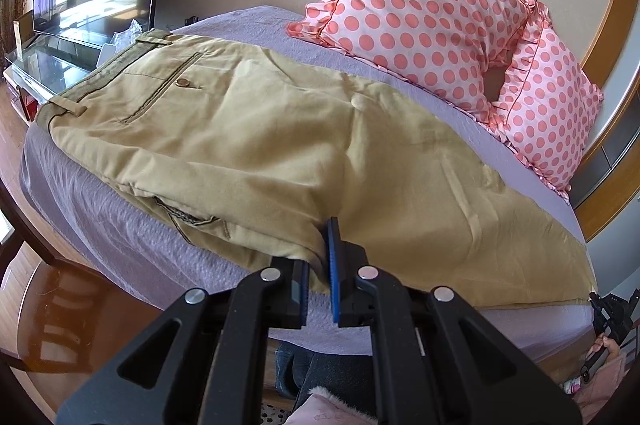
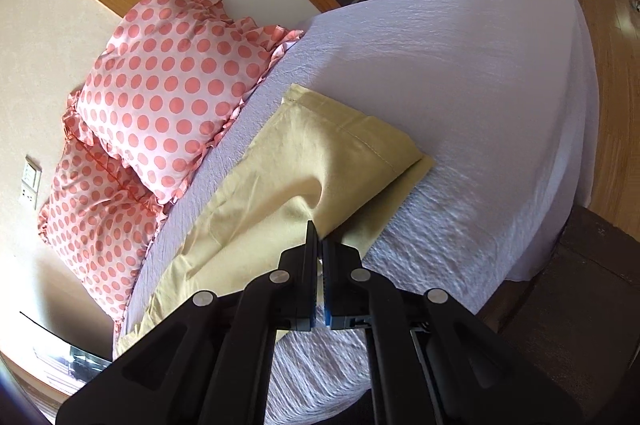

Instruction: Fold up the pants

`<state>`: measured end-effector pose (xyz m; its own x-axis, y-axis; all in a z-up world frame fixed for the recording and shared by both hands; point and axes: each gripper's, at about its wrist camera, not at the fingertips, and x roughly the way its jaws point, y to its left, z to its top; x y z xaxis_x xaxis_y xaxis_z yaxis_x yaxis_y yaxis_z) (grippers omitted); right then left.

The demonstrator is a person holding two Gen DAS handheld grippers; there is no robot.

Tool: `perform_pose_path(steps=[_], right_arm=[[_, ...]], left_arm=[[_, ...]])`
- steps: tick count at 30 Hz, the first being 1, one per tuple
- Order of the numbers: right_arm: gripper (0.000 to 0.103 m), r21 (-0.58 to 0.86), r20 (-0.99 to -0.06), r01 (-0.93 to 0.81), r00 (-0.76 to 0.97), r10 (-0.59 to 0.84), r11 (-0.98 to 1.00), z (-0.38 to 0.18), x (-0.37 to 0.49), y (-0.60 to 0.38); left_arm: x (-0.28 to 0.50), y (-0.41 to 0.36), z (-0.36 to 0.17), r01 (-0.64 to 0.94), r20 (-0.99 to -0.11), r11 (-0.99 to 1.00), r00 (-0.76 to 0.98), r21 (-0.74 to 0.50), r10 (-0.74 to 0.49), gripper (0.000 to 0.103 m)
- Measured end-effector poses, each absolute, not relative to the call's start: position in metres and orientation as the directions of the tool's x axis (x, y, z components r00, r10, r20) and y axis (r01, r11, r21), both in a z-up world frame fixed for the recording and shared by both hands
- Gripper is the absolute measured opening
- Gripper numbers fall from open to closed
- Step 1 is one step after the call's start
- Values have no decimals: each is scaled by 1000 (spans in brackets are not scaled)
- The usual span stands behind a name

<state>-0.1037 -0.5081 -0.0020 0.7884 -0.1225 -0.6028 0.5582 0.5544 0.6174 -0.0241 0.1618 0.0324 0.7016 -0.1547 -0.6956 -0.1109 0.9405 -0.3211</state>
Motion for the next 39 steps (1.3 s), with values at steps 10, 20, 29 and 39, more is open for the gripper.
perform_pose_path(steps=[10,20,29,39], right_arm=[[38,609,-594,583,785,-177,538,-1,-105,-514],[6,534,-482,399,868,-119,745,34,-58,-471],[6,440,-381,-316,782,493,841,94,53,-234],[51,311,-613,-630,439,657,711,27,34,-65]], left_arm=[[-40,166,26,-92,-692,949,705,-303,-153,23],[-67,201,34,-153,-619,926,779,-346,-103,54],[-68,215,30,-167,-575,876,805,-453,-144,66],[-69,223,25,-165,-579,870,800,-464,-157,71]])
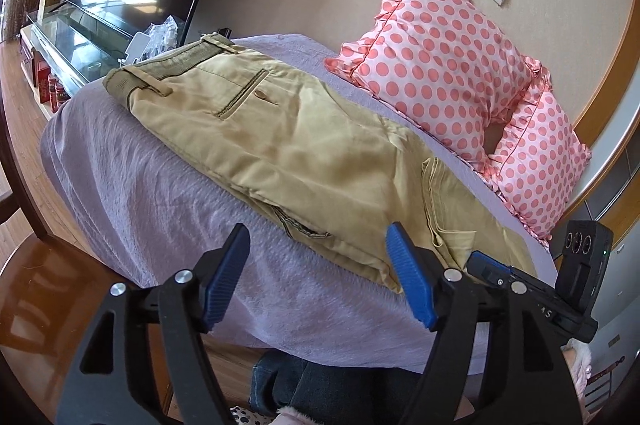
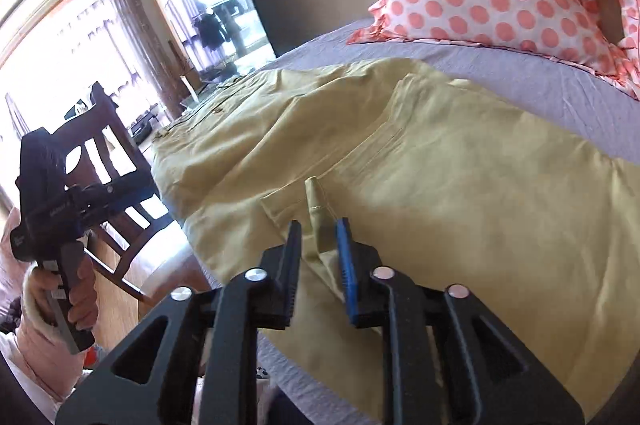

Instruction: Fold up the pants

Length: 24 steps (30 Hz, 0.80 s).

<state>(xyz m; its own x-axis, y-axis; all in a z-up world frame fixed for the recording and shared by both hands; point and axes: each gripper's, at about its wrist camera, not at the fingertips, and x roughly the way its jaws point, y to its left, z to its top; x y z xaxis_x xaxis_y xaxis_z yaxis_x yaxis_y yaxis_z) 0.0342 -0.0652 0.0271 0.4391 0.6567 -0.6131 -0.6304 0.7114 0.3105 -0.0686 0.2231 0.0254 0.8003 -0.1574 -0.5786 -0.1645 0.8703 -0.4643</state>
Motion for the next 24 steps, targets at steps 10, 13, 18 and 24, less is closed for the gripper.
perform_pose_path(steps=[10,13,18,24], right_arm=[[72,349,-608,-617,423,672,705,24,33,-67],[73,360,-603,-613,422,677,703,23,33,-68],[74,374,-595,-613,417,687,696,23,35,-69],[74,394,-581,-611,413,701,686,21,37,-70]], left_arm=[[-55,274,29,-305,-578,796,814,-522,-67,72],[-45,283,26,-340,-598,780,800,-526,-54,72],[-29,292,22,-367,-622,761,781,-534,-60,72],[-10,302,22,-382,-635,744,769,-549,-73,73]])
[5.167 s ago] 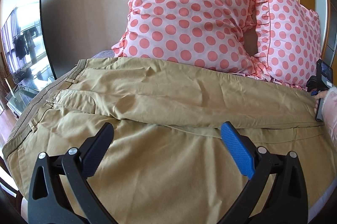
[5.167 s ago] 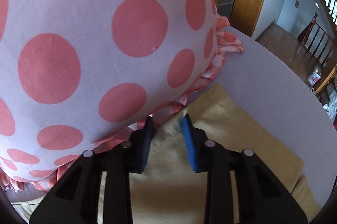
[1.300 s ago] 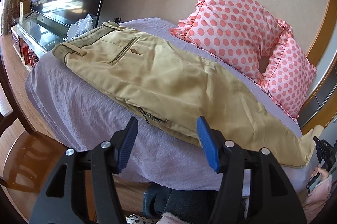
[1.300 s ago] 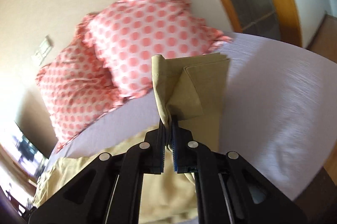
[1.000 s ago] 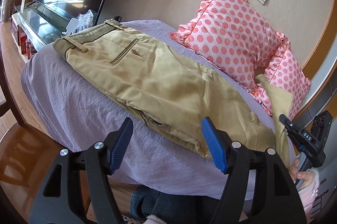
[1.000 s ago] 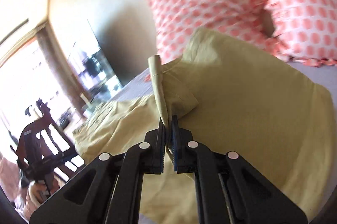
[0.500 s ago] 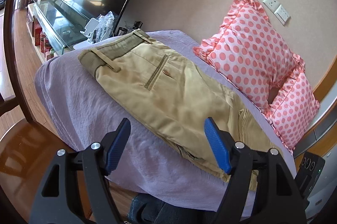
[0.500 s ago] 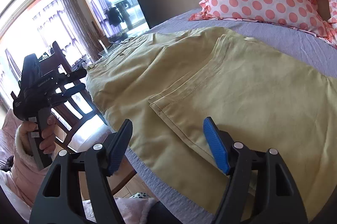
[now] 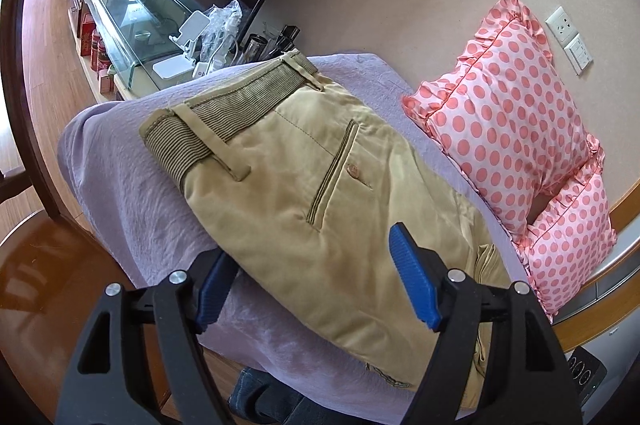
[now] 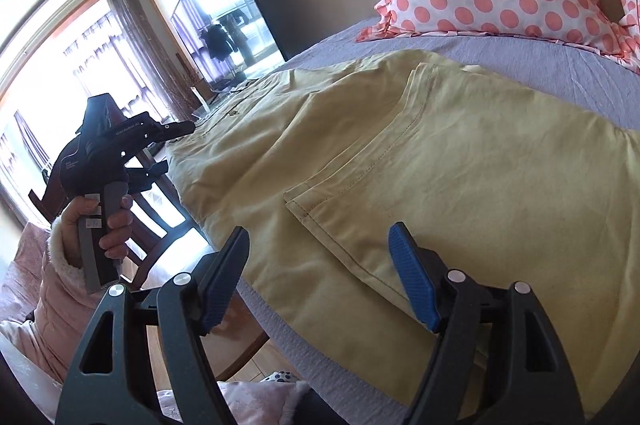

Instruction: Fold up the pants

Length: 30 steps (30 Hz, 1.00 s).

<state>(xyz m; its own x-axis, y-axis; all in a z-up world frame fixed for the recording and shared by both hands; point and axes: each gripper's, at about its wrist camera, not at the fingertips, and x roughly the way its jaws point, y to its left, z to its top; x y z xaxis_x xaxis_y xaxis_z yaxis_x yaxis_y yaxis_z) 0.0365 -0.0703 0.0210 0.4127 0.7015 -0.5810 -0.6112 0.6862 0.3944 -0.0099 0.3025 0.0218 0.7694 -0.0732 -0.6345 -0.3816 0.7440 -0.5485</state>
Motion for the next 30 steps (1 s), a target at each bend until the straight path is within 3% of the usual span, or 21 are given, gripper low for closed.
perform_pose_path(steps=[3,4,5,6,8,11,16,21,25,30], right_arm=[[74,411,-567,-609,411,713,678,20,37,-73],[74,419,-561,-608,410,719,674,19,38,-74],[74,427,-554,-607,410,725,670,19,38,-75],[74,432,-548,-605,412,728,668,20,37,-77],[74,439,-537,-599,423,730,670,22,38,-84],[74,464,-502,-571,460,732,677,27,39,-107],[80,521,-417,-463,595,687,717,42,41,-173],[81,615,-351,-251,762,545,747,49,39,-268],[81,708,-323,-101,834,447,699,45,30,-336],[81,749,-334,-20,852,403,662,34,19,-375]], left_arm=[[-4,311,21,-392,-623,709,778,-586,-85,71],[-3,313,20,-409,-626,697,776,-589,-74,64],[-1,315,18,-439,-645,690,762,-576,-54,33],[0,317,16,-458,-658,682,751,-570,-46,15],[2,317,19,-464,-663,680,747,-568,-45,13],[9,299,45,-442,-673,770,739,-460,22,11],[21,220,110,-275,-582,919,811,-283,63,9],[30,82,144,73,-500,990,857,-124,-126,10],[19,-34,131,453,-499,884,744,-110,-444,0],[5,-146,67,641,-612,760,645,107,-457,0]])
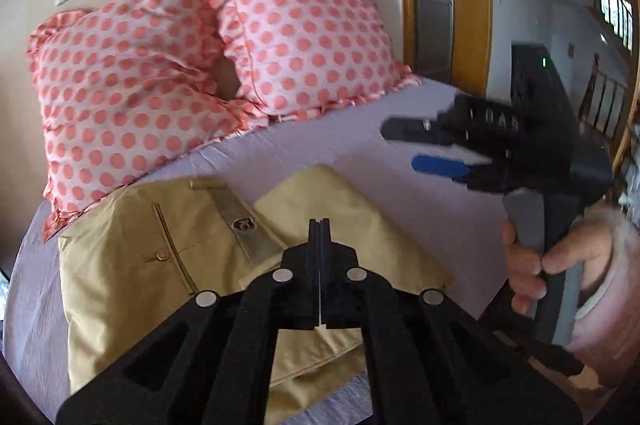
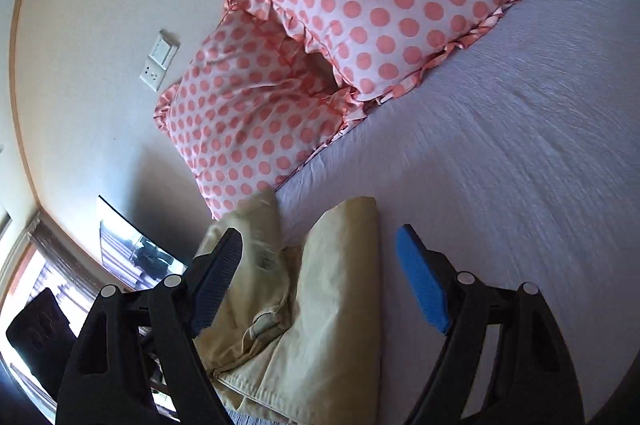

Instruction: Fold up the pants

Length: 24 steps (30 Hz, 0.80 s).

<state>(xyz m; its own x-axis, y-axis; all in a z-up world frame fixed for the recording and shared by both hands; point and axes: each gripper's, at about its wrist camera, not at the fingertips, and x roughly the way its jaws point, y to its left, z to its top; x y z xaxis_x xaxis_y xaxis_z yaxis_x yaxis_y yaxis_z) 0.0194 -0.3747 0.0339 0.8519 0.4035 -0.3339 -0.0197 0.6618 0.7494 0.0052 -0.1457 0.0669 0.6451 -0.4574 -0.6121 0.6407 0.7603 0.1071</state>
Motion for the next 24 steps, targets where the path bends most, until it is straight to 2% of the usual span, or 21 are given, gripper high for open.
perform_pose_path(steps=[3,5,7,8,9,11,13,14,16,19,24], right_arm=[[81,766,-333,-33,833,441,642,31,19,-378],[81,787,-304,-92,803,513,610,34,24,-371],[81,826,-270,-157,733,624,542,35,36,-356],[81,840,-267,-177,687,676,512,35,44,-345],[81,842,-286,-183,646,708,507,34,51,-332],[79,826,-363,-171,568,738,538,31,64,-306],[71,803,-445,-147,498,745,578,24,73,-282],[69,794,-476,-132,471,743,593,20,76,-273],[63,809,-478,-120,437,762,576,17,75,-265],[63,834,-456,-109,418,786,541,19,69,-259],[61,788,-569,-15,367,736,616,8,79,-242]], left_arm=[[8,-152,44,687,-667,726,556,34,-495,0],[5,-138,50,688,-646,725,550,-9,-530,0],[6,-113,63,655,-616,753,569,-62,-545,6],[10,-99,71,624,-602,777,590,-82,-538,16],[14,-84,77,578,-590,811,624,-91,-512,40],[19,-58,86,481,-572,873,696,-76,-434,56],[25,-35,88,394,-572,918,744,-42,-345,56],[28,-25,88,354,-578,935,757,-30,-305,60],[31,-4,85,286,-585,958,774,-21,-244,66],[32,21,84,235,-581,971,785,-41,-214,70],[32,39,83,205,-576,977,791,-67,-205,73]])
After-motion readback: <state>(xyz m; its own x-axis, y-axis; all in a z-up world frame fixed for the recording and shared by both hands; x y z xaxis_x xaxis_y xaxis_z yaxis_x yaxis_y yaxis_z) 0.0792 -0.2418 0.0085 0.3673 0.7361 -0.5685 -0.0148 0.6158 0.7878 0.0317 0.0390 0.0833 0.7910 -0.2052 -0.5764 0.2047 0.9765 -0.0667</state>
